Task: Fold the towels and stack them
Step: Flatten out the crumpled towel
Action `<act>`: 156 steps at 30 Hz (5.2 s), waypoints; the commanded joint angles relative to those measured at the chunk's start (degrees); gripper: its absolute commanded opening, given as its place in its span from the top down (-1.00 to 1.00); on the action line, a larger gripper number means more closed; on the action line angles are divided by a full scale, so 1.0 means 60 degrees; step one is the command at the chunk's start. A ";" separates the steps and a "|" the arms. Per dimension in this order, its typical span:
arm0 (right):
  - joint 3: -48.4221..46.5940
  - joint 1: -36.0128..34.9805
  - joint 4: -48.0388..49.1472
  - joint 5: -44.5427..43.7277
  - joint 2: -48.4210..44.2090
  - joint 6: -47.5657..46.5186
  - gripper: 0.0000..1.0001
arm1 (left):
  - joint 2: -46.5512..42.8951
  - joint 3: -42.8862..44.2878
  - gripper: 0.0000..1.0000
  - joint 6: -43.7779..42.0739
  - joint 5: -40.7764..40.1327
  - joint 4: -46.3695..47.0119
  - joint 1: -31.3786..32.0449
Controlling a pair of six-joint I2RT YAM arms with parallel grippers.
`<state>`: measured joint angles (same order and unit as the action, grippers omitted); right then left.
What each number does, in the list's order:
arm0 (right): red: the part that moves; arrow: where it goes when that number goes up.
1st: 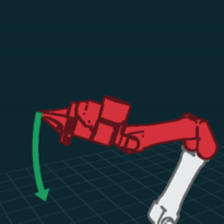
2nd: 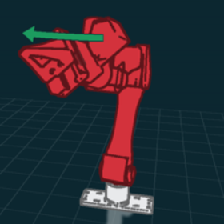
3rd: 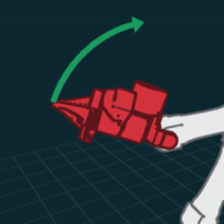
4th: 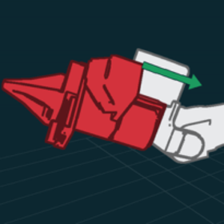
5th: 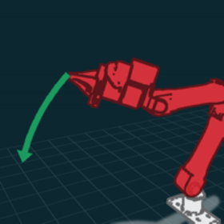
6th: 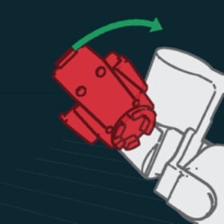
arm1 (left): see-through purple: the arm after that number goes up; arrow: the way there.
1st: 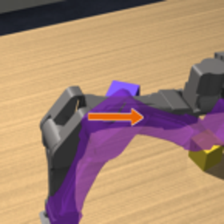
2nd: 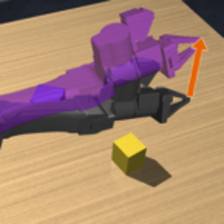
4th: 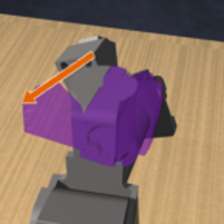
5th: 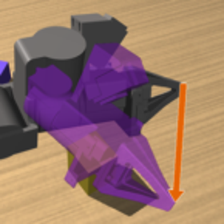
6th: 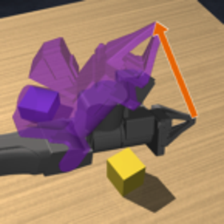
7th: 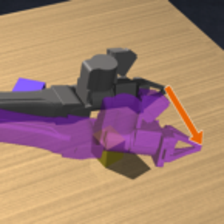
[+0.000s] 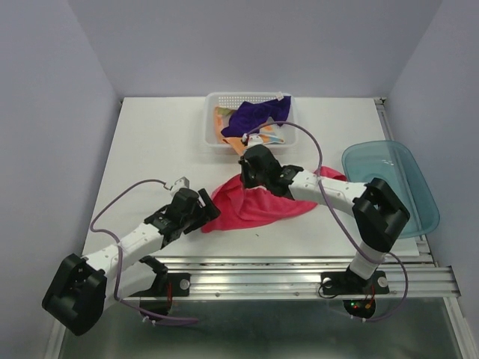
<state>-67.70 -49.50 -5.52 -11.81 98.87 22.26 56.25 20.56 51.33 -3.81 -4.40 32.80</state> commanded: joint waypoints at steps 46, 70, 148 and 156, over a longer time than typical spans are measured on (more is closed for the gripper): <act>0.0224 0.1379 -0.0487 0.0079 -0.0995 0.0801 0.99 | 0.2299 0.1305 -0.18 0.3851 -0.2118 -0.1726 0.3880; 0.0649 0.1379 -0.0442 -0.0111 -0.3714 -0.0192 0.99 | -0.0886 0.3399 1.00 0.0530 -0.4403 -0.1773 0.3865; -0.4742 0.1861 -0.1161 -0.2148 -0.3765 -0.2889 0.99 | 0.1156 0.8894 1.00 -0.4395 0.0191 0.2533 -0.1010; -0.5283 0.2009 -0.1584 0.0355 -0.4172 -0.2979 0.99 | 0.0193 0.8644 1.00 -0.4117 0.2260 0.3473 -0.1335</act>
<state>-95.85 -37.43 -17.56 -17.56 77.43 5.21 64.23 71.92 25.74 1.02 7.75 24.95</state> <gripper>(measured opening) 0.033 0.026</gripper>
